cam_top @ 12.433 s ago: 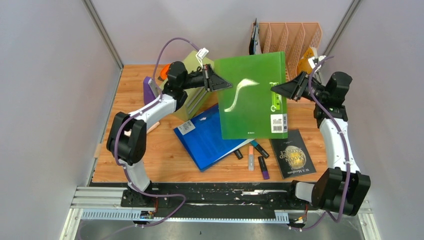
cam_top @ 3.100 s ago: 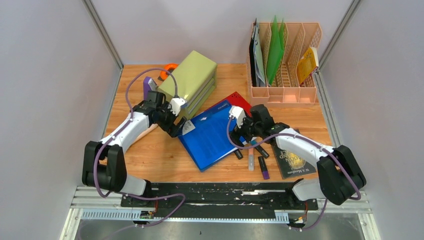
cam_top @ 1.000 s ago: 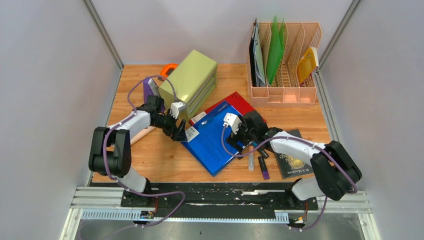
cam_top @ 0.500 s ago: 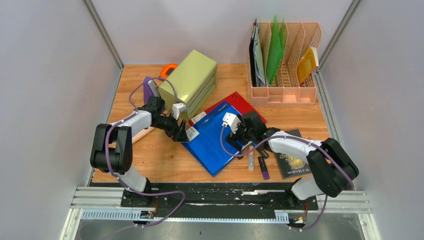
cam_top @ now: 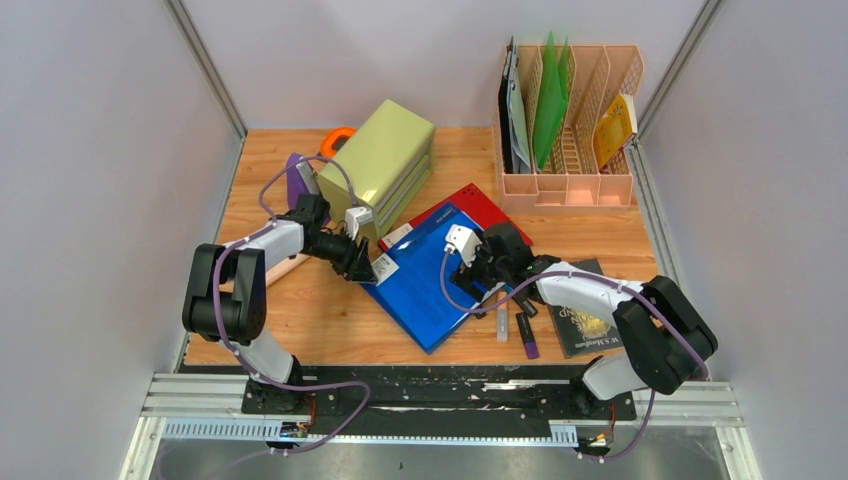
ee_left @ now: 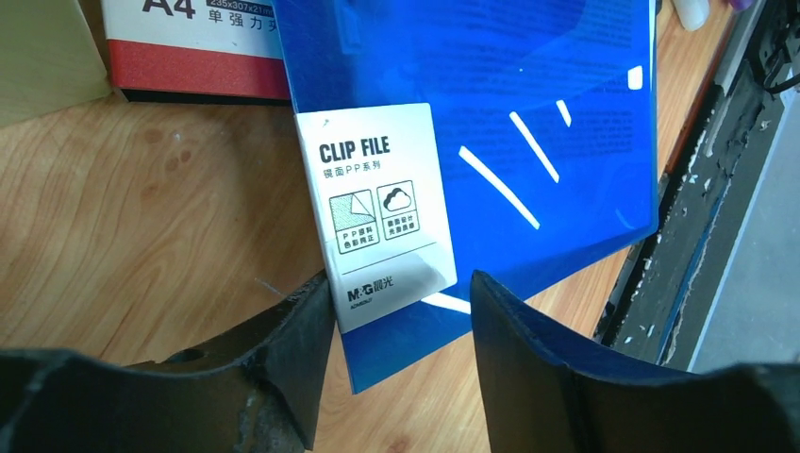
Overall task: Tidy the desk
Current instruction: Pick up the folder from the center of the board.
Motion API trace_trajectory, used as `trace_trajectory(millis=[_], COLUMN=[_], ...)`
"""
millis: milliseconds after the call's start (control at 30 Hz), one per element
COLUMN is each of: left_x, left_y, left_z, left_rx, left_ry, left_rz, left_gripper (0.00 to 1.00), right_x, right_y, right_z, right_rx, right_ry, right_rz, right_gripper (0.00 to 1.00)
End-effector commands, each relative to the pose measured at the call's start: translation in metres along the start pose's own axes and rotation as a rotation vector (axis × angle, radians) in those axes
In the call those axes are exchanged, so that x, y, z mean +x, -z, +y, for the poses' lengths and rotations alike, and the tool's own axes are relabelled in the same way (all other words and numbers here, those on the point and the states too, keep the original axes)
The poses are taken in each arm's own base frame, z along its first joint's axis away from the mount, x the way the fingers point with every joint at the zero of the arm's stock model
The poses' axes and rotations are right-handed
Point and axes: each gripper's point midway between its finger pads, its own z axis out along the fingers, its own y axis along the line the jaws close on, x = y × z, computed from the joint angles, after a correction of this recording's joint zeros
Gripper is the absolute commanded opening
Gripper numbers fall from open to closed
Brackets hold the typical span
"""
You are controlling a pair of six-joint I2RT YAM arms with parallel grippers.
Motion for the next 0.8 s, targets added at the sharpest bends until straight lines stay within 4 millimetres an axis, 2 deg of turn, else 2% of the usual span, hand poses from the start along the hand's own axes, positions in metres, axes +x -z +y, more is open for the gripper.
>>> trace_trajectory(millis=[0, 500, 667, 767], left_x=[-0.009, -0.007, -0.007, -0.007], left_y=[0.001, -0.001, 0.001, 0.005], left_z=[-0.001, 0.000, -0.001, -0.004], left_rx=[0.025, 0.038, 0.044, 0.036], left_ry=[-0.027, -0.020, -0.022, -0.036], left_rz=[-0.027, -0.008, 0.010, 0.018], left_gripper=[0.59, 0.24, 0.03, 0.00], right_x=[0.005, -0.007, -0.020, -0.030], right_y=[-0.003, 0.006, 0.018, 0.029], right_z=[-0.002, -0.011, -0.019, -0.026], right_rx=[0.012, 0.055, 0.092, 0.122], right_ry=[0.012, 0.026, 0.029, 0.031], right_rz=[0.025, -0.004, -0.034, -0.059], right_gripper=[0.82, 0.81, 0.82, 0.83])
